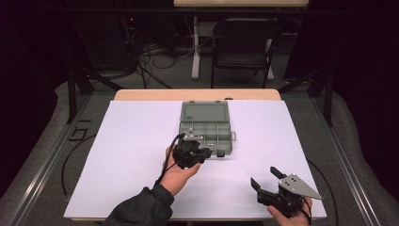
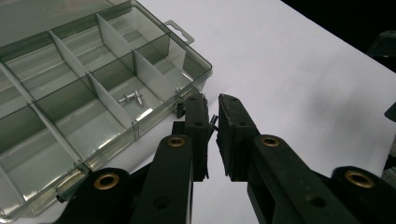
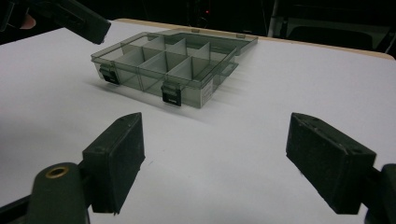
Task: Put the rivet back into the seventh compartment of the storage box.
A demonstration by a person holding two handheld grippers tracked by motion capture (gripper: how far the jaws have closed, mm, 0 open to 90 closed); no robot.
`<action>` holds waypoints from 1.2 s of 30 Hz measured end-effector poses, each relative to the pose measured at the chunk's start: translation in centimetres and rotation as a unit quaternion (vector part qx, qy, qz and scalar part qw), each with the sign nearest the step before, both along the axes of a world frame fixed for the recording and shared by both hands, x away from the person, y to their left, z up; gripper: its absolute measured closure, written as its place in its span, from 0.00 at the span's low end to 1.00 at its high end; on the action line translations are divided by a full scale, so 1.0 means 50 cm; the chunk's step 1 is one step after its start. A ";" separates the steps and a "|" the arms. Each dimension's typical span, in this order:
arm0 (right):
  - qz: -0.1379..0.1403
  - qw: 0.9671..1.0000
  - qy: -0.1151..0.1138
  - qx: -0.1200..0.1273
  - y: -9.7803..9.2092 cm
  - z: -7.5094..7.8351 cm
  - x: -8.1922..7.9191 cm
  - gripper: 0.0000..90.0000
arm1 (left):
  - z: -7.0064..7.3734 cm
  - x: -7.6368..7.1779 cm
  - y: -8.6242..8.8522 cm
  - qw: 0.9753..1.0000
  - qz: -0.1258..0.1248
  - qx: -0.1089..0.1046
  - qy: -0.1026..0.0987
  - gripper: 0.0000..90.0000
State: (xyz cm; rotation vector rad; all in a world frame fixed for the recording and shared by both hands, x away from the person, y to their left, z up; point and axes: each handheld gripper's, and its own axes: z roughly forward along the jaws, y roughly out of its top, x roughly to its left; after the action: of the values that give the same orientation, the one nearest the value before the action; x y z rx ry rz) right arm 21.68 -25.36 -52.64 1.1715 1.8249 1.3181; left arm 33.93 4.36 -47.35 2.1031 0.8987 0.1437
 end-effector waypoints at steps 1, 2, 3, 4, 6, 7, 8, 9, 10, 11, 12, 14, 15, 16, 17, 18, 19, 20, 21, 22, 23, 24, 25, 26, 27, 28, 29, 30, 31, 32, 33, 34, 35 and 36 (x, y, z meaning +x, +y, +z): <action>0.000 1.000 0.001 -0.001 0.000 0.000 0.000 0.21 | 0.001 0.005 -0.003 1.000 0.003 -0.003 0.002 0.92; 0.000 1.000 0.001 -0.001 0.000 0.000 0.000 0.21 | 0.001 0.005 -0.003 1.000 0.003 -0.003 0.002 0.92; 0.000 1.000 0.000 0.000 0.000 0.000 0.000 0.21 | 0.002 0.008 -0.004 1.000 0.003 -0.002 0.003 0.92; 0.001 1.000 -0.002 -0.001 0.000 0.000 0.000 0.21 | 0.004 0.011 -0.005 1.000 0.004 -0.002 0.003 0.92; 0.001 1.000 -0.003 0.000 0.001 0.000 0.001 0.21 | 0.006 0.015 -0.007 1.000 0.006 0.000 0.002 0.92; 0.001 1.000 0.000 -0.001 0.001 0.000 0.000 0.21 | 0.006 0.018 -0.007 1.000 0.007 -0.001 0.000 0.92; 0.001 1.000 0.000 -0.001 0.001 0.000 0.000 0.21 | 0.007 0.020 -0.009 1.000 0.010 -0.002 0.003 0.92; 0.001 1.000 0.000 -0.001 0.001 0.000 0.000 0.21 | 0.008 0.027 -0.009 1.000 0.013 0.001 0.002 0.92; 0.001 1.000 0.000 -0.001 0.001 0.000 0.001 0.21 | 0.008 0.030 -0.010 1.000 0.016 0.002 0.003 0.92; 0.001 1.000 -0.001 -0.001 0.001 0.000 0.000 0.21 | 0.007 0.034 -0.010 1.000 0.018 0.001 0.003 0.92; 0.001 1.000 0.000 -0.002 0.001 0.000 0.000 0.21 | 0.005 0.039 -0.010 1.000 0.022 0.003 0.004 0.92; 0.001 1.000 0.000 -0.002 0.001 0.000 0.000 0.21 | 0.003 0.044 -0.011 1.000 0.026 0.002 0.006 0.92; 0.001 1.000 0.000 -0.001 0.001 0.000 0.000 0.21 | 0.001 0.049 -0.011 1.000 0.030 0.004 0.007 0.92; 0.002 1.000 0.000 0.000 0.001 0.000 0.001 0.21 | -0.004 0.056 -0.012 0.999 0.036 0.006 0.009 0.92; -0.001 1.000 -0.004 0.001 0.002 -0.001 0.001 0.21 | -0.004 0.056 -0.012 0.999 0.036 0.006 0.009 0.92; -0.001 1.000 -0.004 0.001 0.002 -0.001 0.002 0.21 | -0.011 0.064 -0.014 0.999 0.042 0.009 0.009 0.92; -0.001 1.000 -0.004 0.001 0.002 -0.001 0.002 0.21 | -0.011 0.064 -0.014 0.999 0.042 0.009 0.009 0.92; 0.000 1.000 -0.004 0.000 0.001 -0.001 0.002 0.21 | -0.014 0.068 -0.015 0.999 0.042 0.008 0.013 0.92; -0.001 1.000 -0.004 0.000 0.001 -0.001 0.002 0.21 | -0.017 0.070 -0.017 0.999 0.046 0.008 0.014 0.92; -0.001 1.000 -0.004 0.000 0.001 -0.001 0.002 0.21 | -0.022 0.076 -0.020 0.999 0.048 0.006 0.016 0.92; 0.002 1.000 -0.002 0.001 0.001 -0.001 0.002 0.21 | -0.022 0.076 -0.020 0.999 0.048 0.006 0.016 0.92; 0.002 1.000 -0.001 0.000 0.001 -0.001 0.002 0.21 | -0.026 0.081 -0.021 0.999 0.050 0.008 0.015 0.92; 0.000 1.000 -0.002 0.000 0.001 -0.001 0.002 0.21 | -0.028 0.084 -0.022 0.999 0.051 0.008 0.017 0.92; 0.002 1.000 -0.002 0.001 0.001 -0.001 0.002 0.21 | -0.028 0.084 -0.022 0.999 0.051 0.008 0.017 0.92; 0.002 1.000 -0.002 0.001 0.001 -0.001 0.002 0.21 | -0.031 0.086 -0.023 0.998 0.052 0.010 0.019 0.92; 0.002 1.000 -0.002 0.001 0.001 -0.001 0.002 0.21 | -0.036 0.090 -0.025 0.998 0.053 0.014 0.021 0.92; 0.002 1.000 -0.002 0.001 0.002 -0.001 0.002 0.21 | -0.038 0.092 -0.026 0.998 0.053 0.018 0.020 0.92; 0.002 1.000 -0.002 0.001 0.002 -0.001 0.002 0.21 | -0.041 0.094 -0.027 0.998 0.052 0.019 0.020 0.92; 0.002 1.000 -0.002 0.001 0.001 -0.001 0.002 0.21 | -0.041 0.094 -0.027 0.998 0.052 0.019 0.020 0.92; 0.001 1.000 -0.001 0.000 0.001 0.000 0.001 0.21 | -0.044 0.095 -0.030 0.998 0.056 0.018 0.022 0.92; 0.002 1.000 -0.002 0.001 0.002 -0.001 0.002 0.21 | -0.046 0.097 -0.031 0.998 0.054 0.018 0.020 0.92; 0.002 1.000 -0.002 0.002 0.002 -0.001 0.002 0.21 | -0.048 0.097 -0.033 0.998 0.053 0.018 0.021 0.92; 0.003 1.000 -0.001 0.001 0.001 0.000 0.002 0.21 | -0.049 0.098 -0.034 0.998 0.055 0.021 0.019 0.92; 0.003 1.000 0.000 0.001 0.001 0.000 0.002 0.21 | -0.052 0.099 -0.035 0.998 0.053 0.023 0.020 0.92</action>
State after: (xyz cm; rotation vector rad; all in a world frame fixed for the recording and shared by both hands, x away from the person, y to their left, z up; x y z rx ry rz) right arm 21.77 -25.29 -52.66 1.1678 1.8275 1.3231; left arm 38.90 2.59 -49.92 2.1083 1.0421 0.1796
